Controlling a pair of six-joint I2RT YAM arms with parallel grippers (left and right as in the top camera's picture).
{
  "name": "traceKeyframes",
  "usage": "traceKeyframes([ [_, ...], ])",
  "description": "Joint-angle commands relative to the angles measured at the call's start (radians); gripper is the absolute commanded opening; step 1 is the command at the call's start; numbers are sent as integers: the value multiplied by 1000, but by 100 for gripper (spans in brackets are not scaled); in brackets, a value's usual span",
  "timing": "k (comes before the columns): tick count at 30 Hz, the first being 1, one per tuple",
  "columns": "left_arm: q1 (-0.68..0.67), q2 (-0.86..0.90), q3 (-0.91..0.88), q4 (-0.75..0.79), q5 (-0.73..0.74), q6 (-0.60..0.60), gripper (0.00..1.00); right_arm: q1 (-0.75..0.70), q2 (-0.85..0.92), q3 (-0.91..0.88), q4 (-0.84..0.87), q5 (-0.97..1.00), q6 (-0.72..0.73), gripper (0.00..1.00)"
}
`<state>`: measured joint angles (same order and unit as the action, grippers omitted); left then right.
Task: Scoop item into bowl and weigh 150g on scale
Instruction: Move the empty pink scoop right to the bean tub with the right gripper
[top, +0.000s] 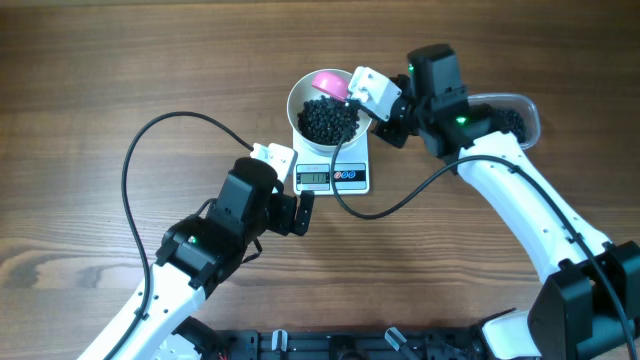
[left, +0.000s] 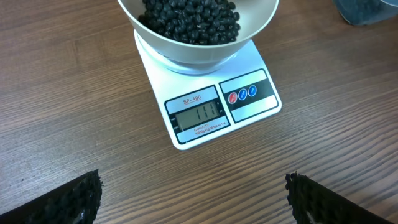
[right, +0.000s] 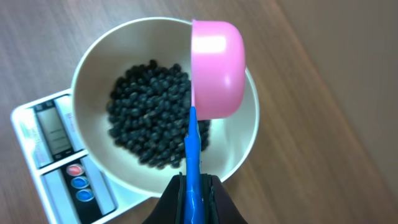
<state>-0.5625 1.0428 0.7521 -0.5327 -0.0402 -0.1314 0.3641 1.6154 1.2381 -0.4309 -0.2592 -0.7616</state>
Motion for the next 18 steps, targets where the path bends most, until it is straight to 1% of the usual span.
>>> traceKeyframes([
  [1,5,1,-2,-2,-13,19,100,9,-23,0,14,27,-12,4],
  [3,5,1,-2,-2,-13,19,100,9,-23,0,24,7,28,4],
  [6,5,1,-2,-2,-13,19,100,9,-24,0,64,-9,191,4],
  [8,5,1,-2,-2,-13,19,100,9,-29,0,80,-26,246,4],
  [11,5,1,-2,-2,-13,19,100,7,-48,0,86,-32,293,4],
  [13,5,1,-2,-2,-13,19,100,-4,-71,0,74,-31,293,4],
  [18,5,1,-2,-2,-13,19,100,-103,-148,0,66,-22,299,4],
])
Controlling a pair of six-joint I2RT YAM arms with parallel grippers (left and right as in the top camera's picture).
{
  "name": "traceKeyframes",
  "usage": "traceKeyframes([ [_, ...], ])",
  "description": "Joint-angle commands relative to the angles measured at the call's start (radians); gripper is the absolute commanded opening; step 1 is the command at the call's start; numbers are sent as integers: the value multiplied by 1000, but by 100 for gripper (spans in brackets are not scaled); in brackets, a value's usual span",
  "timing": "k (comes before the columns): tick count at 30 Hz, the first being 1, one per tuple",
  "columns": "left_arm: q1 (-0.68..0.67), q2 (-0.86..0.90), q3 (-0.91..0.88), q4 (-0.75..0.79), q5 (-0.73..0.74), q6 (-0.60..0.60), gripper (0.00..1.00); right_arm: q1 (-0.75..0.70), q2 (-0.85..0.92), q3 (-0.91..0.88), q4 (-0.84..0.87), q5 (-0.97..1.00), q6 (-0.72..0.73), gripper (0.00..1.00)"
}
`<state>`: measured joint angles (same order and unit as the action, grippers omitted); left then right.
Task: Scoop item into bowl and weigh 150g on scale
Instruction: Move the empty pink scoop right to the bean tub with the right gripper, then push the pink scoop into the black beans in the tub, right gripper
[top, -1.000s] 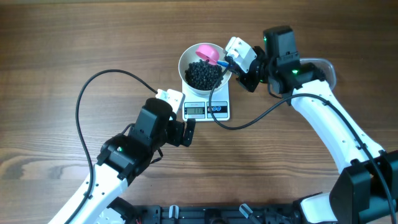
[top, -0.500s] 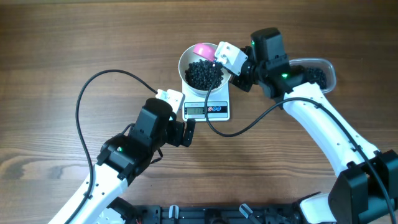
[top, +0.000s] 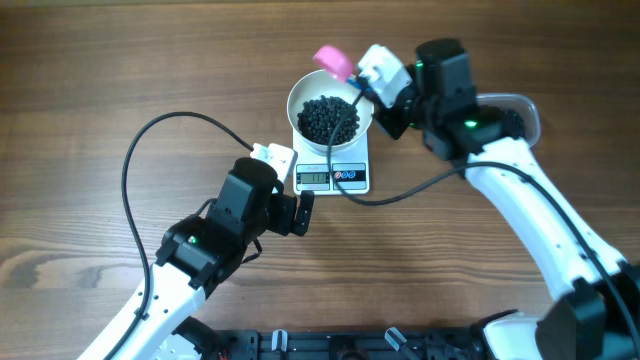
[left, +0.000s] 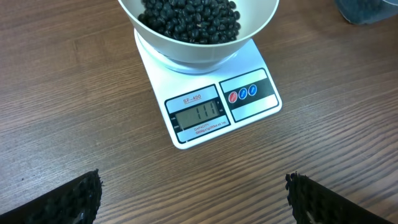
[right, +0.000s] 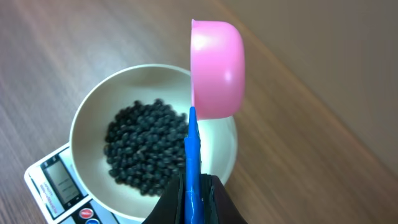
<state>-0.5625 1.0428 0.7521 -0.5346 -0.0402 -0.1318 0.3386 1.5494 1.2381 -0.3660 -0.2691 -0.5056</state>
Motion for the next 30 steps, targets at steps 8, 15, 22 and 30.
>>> traceKeyframes([
  [8,5,1,-2,0,-13,20,100,-351,-167,0,-90,-13,89,4],
  [15,5,1,-2,0,-13,20,100,-547,-167,0,-330,11,34,4],
  [22,5,1,-2,0,-13,20,100,-616,-152,-1,-435,126,33,4],
  [30,5,1,-2,0,-13,20,100,-616,-91,-3,-478,195,34,4],
])
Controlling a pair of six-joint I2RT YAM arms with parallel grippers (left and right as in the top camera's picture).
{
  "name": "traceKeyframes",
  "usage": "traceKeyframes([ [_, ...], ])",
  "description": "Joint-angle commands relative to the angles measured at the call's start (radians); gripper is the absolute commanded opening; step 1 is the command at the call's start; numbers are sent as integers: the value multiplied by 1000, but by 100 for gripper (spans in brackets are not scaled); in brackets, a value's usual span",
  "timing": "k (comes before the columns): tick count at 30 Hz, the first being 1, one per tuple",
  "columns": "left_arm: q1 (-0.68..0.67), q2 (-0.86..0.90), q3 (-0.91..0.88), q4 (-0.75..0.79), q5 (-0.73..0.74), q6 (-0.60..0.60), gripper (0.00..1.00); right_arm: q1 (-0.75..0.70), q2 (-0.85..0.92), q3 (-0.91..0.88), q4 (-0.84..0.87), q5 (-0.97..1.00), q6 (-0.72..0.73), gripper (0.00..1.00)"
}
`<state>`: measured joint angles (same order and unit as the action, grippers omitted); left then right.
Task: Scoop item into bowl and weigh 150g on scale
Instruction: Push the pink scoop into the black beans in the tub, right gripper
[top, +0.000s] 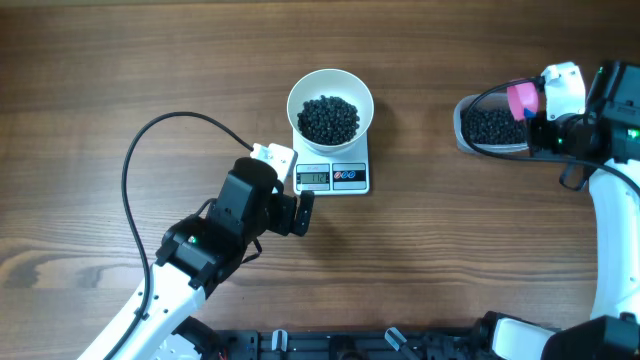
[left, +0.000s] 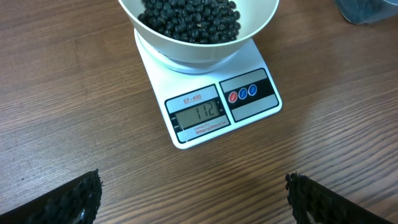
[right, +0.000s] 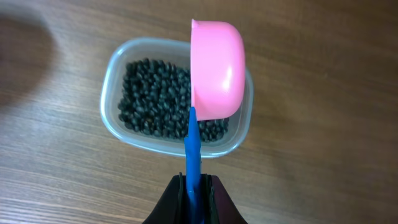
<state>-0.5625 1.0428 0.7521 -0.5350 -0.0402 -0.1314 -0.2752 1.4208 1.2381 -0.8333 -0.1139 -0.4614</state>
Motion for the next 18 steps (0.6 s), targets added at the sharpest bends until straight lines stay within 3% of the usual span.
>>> traceKeyframes([
  [1,5,1,-2,0,-13,19,100,-2,51,-3,-17,40,-10,4],
  [18,5,1,-2,0,-13,19,100,11,226,-3,-33,-26,-2,4],
])
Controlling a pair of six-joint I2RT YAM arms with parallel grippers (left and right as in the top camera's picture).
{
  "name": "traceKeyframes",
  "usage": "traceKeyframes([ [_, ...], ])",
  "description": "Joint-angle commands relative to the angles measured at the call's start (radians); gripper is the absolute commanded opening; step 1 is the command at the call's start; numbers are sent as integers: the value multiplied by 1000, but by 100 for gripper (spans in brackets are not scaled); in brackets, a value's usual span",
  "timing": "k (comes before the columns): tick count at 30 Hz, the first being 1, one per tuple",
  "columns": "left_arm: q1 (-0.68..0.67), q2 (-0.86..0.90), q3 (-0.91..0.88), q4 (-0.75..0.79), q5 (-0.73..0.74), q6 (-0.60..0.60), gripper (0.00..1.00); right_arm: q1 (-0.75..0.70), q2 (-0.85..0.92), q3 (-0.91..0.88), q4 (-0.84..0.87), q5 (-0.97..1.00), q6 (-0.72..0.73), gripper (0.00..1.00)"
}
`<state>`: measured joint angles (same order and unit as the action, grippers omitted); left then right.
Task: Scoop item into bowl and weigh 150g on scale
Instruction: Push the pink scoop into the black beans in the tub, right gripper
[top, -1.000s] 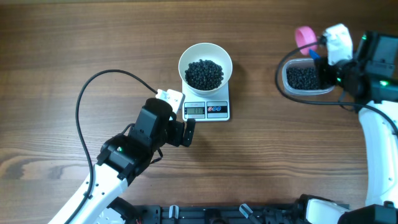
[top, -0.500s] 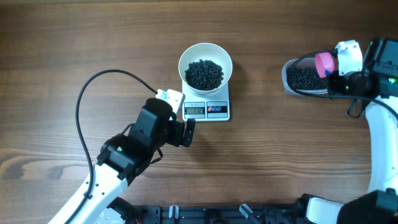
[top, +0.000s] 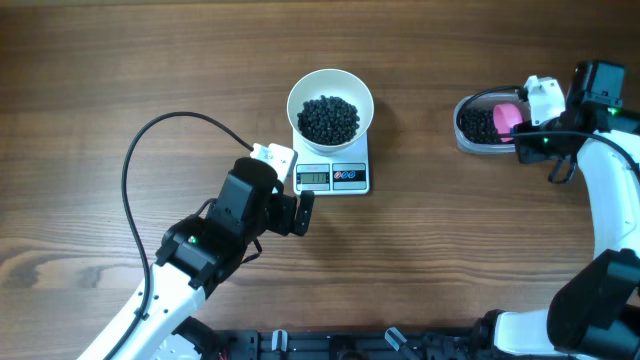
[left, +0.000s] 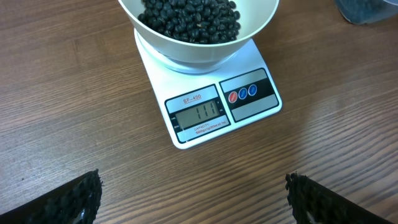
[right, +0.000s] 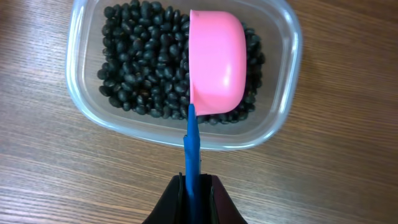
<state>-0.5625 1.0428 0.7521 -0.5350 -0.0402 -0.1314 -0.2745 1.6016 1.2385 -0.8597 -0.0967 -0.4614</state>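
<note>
A white bowl of black beans stands on a white digital scale whose display reads 111. My right gripper is shut on the blue handle of a pink scoop. The scoop is turned on its side just over the black beans in a clear plastic tub at the right of the table, also seen in the overhead view as the tub. My left gripper hangs open over bare wood just in front of the scale, with nothing between its fingers.
A black cable loops across the wooden table left of the left arm. The right arm runs down the right edge. A dark rail lies along the front edge.
My right gripper has brought the pink scoop closer to the bean tub, which now fills more of the right wrist view. The scale's reading went from 112 to 111. The left arm is unmoved.
At first the scoop was tipped over the bowl on the scale, which read 111. Then it stood lifted above the bowl's far rim. Later it was across the table over the bean tub, and now it is close above the beans there. The left gripper stayed open throughout.
</note>
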Motion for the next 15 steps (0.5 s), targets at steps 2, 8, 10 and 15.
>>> traceKeyframes([
  [2,5,1,-2,0,-13,19,100,18,52,-3,-10,-82,-2,4],
  [8,5,1,-2,0,-13,19,100,26,52,-3,-16,-173,-2,4],
  [10,5,1,-2,0,-13,19,100,26,51,-3,-17,-178,5,4],
  [15,5,1,-2,0,-13,19,100,26,49,-2,-21,-197,50,4],
])
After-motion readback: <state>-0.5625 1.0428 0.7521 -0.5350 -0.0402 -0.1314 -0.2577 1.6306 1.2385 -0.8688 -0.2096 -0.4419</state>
